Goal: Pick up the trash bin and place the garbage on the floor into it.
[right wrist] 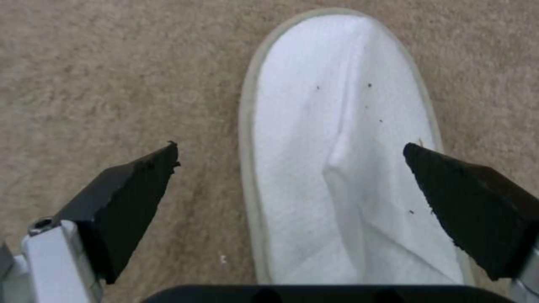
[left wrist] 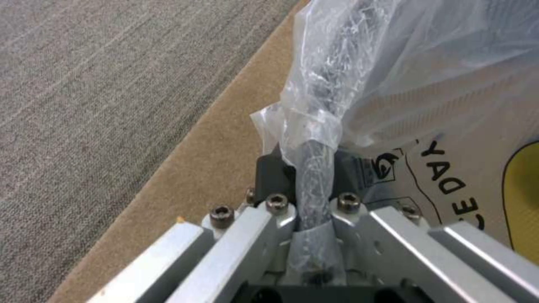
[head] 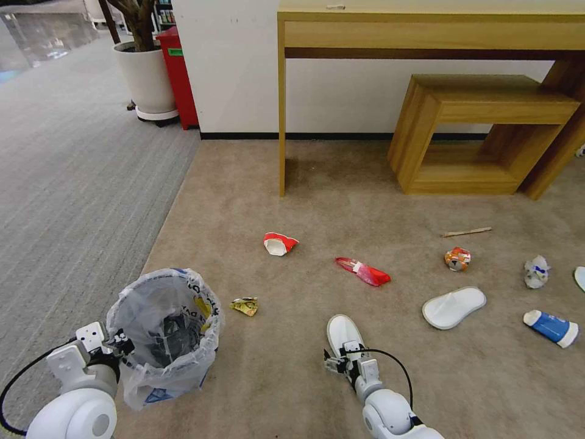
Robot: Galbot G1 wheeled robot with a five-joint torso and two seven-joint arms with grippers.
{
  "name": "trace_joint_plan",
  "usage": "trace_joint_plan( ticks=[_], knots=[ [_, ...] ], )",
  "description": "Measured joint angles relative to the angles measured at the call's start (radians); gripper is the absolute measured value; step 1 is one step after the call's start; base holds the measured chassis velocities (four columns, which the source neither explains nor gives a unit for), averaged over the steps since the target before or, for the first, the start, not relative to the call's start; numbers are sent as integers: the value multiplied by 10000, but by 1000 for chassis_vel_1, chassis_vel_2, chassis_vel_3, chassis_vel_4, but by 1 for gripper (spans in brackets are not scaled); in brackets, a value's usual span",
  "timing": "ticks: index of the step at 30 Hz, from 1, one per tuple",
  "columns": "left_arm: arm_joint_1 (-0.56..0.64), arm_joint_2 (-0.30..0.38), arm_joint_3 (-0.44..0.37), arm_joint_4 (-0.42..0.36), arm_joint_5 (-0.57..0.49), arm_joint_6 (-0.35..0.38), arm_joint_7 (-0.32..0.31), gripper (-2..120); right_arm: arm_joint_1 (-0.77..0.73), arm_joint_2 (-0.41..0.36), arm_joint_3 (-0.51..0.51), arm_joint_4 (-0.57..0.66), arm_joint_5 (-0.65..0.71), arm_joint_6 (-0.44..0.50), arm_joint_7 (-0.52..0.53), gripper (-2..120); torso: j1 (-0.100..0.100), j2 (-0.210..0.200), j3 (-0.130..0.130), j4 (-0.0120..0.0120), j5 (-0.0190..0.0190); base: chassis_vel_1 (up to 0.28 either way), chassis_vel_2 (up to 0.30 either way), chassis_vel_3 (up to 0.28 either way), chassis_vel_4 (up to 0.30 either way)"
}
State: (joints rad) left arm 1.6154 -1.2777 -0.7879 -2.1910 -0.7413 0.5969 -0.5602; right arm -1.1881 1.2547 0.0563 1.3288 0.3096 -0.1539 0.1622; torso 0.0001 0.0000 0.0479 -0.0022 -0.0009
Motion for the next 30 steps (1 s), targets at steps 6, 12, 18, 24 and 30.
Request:
trace_joint_plan(
  ticks=[6,12,18,24,30],
  knots=[
    [1,-7,-1,16,10,-12,5,0,192,66,17,-392,-67,123,-44,100,0,0,0,0,0,0,0,0,0],
    [5,-20,-13,17,11,-23,9,0,307,125,12,-667,-143,192,-64,100,1,0,0,0,1,0,0,0,0],
    [-12,-66,-11,48,38,-39,11,0,385,141,-3,-895,-216,280,-86,100,0,0,0,0,0,0,0,0,0],
    [-26,-80,-5,63,56,-50,14,0,368,116,-3,-925,-291,339,-83,97,0,0,0,0,1,0,0,0,0],
    [-27,-102,11,78,106,-70,23,0,322,71,24,-905,-342,424,-80,78,0,0,0,0,2,0,0,0,0]
  ],
)
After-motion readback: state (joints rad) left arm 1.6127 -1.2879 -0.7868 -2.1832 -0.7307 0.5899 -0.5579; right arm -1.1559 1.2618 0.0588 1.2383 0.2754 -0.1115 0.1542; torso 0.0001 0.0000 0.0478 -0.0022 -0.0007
